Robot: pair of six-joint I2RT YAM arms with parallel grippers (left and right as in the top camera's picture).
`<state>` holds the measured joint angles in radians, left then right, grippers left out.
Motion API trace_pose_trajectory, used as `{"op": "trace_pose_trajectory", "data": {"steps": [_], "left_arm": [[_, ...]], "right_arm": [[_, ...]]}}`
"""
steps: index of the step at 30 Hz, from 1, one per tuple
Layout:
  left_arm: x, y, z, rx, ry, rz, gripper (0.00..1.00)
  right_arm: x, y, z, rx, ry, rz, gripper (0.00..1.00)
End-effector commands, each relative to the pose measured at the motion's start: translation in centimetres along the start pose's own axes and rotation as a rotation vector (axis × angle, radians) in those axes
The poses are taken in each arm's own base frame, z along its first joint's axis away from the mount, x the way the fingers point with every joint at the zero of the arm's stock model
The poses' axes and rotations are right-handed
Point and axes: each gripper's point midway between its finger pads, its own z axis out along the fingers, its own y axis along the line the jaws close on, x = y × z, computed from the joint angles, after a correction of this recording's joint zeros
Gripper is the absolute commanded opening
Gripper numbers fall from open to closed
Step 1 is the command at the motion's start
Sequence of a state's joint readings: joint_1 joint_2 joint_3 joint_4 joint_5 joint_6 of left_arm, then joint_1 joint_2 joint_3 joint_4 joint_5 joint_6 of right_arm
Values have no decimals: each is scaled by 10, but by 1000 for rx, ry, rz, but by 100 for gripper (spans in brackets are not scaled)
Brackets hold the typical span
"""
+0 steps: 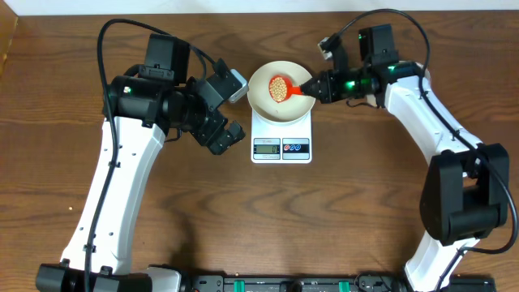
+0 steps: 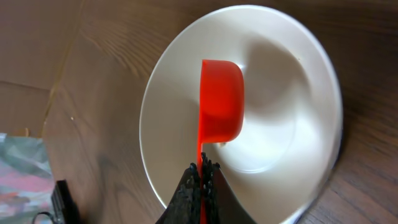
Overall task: Scoop item into bowl and weigh 50g on scale
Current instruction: 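Carry the filled scoop left over the bowl on the scale, then tip the scoop to pour soybeans into the cream bowl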
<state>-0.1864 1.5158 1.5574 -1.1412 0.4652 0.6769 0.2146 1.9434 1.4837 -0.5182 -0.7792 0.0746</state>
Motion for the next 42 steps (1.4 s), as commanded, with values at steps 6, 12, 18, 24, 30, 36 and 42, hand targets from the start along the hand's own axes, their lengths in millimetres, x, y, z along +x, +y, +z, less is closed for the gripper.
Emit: {"op": "trace_pose_trajectory", "data": {"steps": [6, 12, 18, 24, 30, 36, 42], "left_arm": [[0, -3, -1, 4, -5, -5, 98], [0, -3, -1, 4, -5, -5, 98], [0, -3, -1, 4, -5, -5, 98], [0, -3, -1, 4, -5, -5, 98], [0, -3, -1, 4, -5, -5, 98], [0, -3, -1, 4, -5, -5, 98], [0, -3, -1, 4, -5, -5, 98]], "right_arm": [[-14, 7, -14, 76, -44, -90, 1], [-15, 10, -12, 129, -44, -150, 1], [-12, 18, -3, 140, -26, -212, 1], [-13, 18, -2, 152, -28, -227, 1], [-13, 17, -2, 160, -28, -238, 1], [-16, 18, -6, 183, -36, -284, 1], [-22, 17, -14, 232, -53, -327, 1]]}}
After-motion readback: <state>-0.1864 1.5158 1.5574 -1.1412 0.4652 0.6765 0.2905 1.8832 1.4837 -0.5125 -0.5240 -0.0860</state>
